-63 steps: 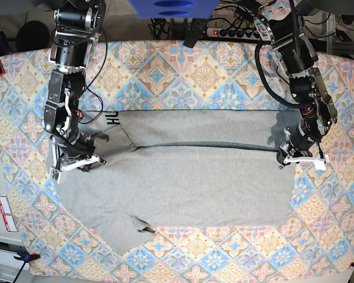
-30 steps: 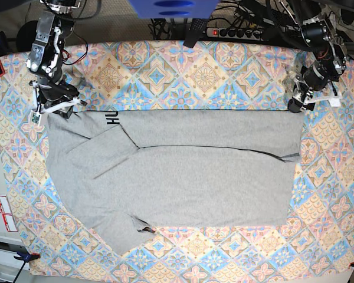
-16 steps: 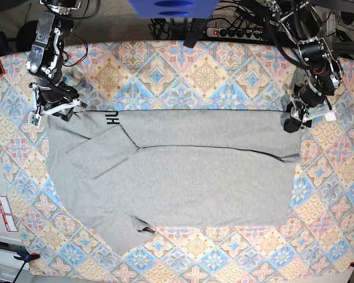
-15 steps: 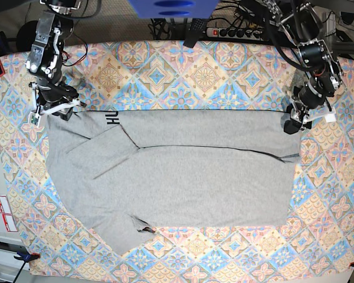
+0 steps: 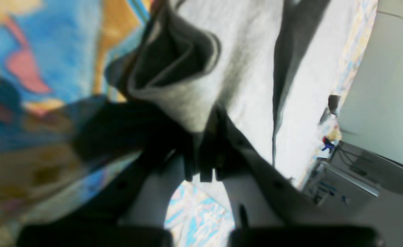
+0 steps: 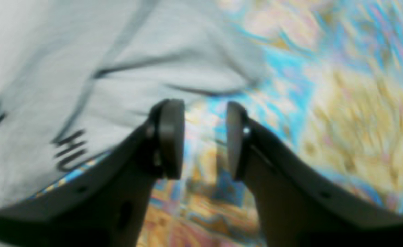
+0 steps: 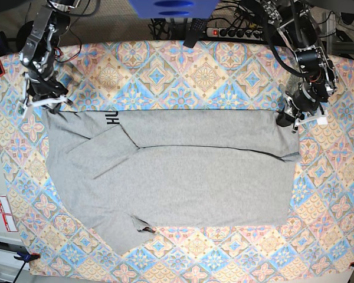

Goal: Fold the T-shirt properly
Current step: 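Release the fold and drag the shirt toward the robot base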

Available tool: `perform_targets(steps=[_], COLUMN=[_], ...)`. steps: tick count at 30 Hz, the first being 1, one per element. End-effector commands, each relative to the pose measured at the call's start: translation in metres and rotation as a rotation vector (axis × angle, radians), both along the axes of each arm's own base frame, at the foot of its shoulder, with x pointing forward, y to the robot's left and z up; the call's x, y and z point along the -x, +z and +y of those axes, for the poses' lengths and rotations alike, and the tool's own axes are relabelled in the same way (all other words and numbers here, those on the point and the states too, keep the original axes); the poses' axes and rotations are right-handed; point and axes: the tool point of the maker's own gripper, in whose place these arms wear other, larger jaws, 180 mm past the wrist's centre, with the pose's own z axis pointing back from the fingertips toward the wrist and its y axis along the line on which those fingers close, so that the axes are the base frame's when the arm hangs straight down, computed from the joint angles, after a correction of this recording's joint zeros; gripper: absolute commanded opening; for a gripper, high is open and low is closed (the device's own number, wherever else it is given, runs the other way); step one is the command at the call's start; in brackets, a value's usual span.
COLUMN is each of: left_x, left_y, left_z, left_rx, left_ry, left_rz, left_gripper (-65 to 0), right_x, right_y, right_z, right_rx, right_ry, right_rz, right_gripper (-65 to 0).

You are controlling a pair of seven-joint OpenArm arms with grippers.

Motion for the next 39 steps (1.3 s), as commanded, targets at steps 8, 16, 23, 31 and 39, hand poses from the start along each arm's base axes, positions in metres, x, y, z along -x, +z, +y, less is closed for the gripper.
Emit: perform_targets(steps=[8, 16, 23, 31, 39], left_x=[0.002, 0.003, 0.003, 0.003, 0.034], left_y=[0.001, 0.001, 0.001, 0.001, -0.01], left_z=[0.0, 0.003, 0.003, 0.003, 0.016], left_rx=[-0.002, -0.01, -0.01, -0.01, -0.033], left_ry=[-0.019, -0.019, -0.019, -0.019, -0.022], left_rz=[0.011, 0.013, 0.015, 0.015, 0.072], left_gripper=[-65.0, -65.0, -65.0, -65.0, -65.0], right_x=[-0.007, -0.016, -0.035, -0.061, -0.042], right_y=[-0.015, -0.042, -0.048, -0.045, -0.047], right_z=[-0.001, -0.002, 0.004, 0.009, -0.002], right_rx=[-0.362, -0.467, -0.513, -0.553, -0.535], right_ry=[-0.166, -0.221, -0.231, -0.231, -0.26], right_rz=[-0.064, -0.037, -0.042, -0.07, -0.061], right_gripper=[-34.3, -34.3, -34.5, -36.6, -65.0])
